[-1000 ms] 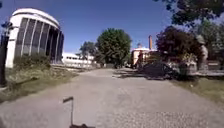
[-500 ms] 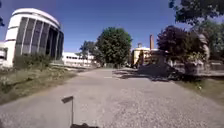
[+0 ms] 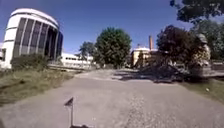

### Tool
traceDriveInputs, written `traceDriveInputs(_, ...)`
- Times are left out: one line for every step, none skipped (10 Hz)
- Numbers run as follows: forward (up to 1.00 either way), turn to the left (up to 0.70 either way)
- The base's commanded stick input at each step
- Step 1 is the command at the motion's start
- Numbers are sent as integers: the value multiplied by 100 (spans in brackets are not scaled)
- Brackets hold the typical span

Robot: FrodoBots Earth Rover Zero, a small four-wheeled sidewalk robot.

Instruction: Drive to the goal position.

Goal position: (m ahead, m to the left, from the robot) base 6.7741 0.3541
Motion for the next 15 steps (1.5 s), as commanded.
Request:
traceDriveInputs(60, 0)
traceDriveInputs(60, 0)
traceDriveInputs(60, 0)
traceDriveInputs(56, 0)
traceDriveInputs(56, 0)
traceDriveInputs(60, 0)
traceDriveInputs(60, 0)
traceDriveInputs(60, 0)
traceDriveInputs(60, 0)
traceDriveInputs(60, 0)
traceDriveInputs(60, 0)
traceDriveInputs(60, 0)
traceDriveInputs(60, 0)
traceDriveInputs(60, 0)
traceDriveInputs(60, 0)
